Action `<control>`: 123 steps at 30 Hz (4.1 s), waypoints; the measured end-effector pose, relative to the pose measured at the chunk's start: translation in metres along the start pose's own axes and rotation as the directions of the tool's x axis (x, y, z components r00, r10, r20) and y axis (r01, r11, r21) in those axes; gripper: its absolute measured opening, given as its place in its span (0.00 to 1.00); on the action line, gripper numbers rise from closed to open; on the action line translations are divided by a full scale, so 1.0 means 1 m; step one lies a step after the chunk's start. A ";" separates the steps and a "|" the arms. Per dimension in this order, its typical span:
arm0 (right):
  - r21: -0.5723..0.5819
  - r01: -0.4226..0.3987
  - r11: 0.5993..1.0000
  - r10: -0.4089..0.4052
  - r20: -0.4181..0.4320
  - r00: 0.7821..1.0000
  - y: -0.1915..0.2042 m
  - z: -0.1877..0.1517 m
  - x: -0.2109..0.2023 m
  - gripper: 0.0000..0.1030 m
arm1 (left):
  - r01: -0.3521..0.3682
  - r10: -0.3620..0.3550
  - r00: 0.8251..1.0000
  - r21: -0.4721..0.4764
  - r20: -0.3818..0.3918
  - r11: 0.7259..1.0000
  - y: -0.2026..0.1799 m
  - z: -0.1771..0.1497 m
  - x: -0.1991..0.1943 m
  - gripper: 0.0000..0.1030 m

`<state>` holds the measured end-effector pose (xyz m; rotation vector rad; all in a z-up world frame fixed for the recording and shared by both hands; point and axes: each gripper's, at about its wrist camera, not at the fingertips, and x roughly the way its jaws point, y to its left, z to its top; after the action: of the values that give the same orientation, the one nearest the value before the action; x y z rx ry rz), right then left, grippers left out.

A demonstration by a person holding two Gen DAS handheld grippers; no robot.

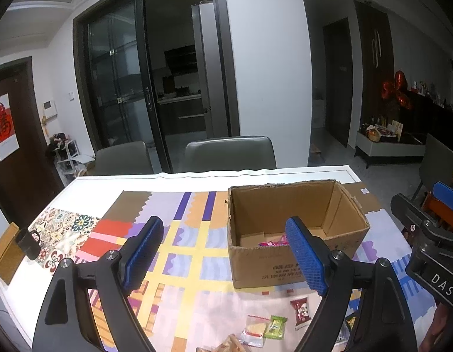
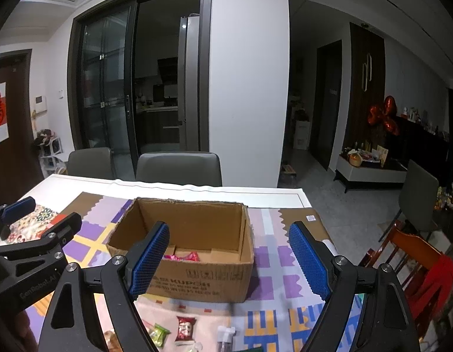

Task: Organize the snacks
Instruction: 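Move both tools back toward the remaining snacks on the table, then grasp the gold biscuit pouch with the left tool while the right tool grasps wrapped candies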

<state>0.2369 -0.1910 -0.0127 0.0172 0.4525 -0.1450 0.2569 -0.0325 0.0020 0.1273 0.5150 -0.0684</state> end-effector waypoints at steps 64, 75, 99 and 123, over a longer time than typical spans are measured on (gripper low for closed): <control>-0.081 -0.053 0.995 0.034 -0.214 0.976 0.043 -0.123 0.006 0.82 | -0.049 0.047 0.978 -0.006 -0.204 0.999 0.028 -0.131 0.011 0.84; -0.080 -0.051 0.995 0.029 -0.254 0.967 0.043 -0.146 0.010 0.82 | -0.014 0.013 0.967 -0.002 -0.254 1.000 0.023 -0.157 0.023 0.84; -0.070 -0.026 0.997 0.001 -0.339 0.941 0.044 -0.193 0.020 0.82 | 0.006 -0.021 0.946 -0.046 -0.324 0.999 0.017 -0.195 0.051 0.93; -0.088 -0.046 0.995 0.006 -0.408 0.913 0.060 -0.214 0.040 0.82 | -0.009 -0.013 0.921 -0.052 -0.390 0.999 0.016 -0.209 0.083 0.99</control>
<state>0.1883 -0.1265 -0.2234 -0.0420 0.8770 -0.0922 0.2290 0.0092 -0.2174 0.0882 0.9170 -0.0307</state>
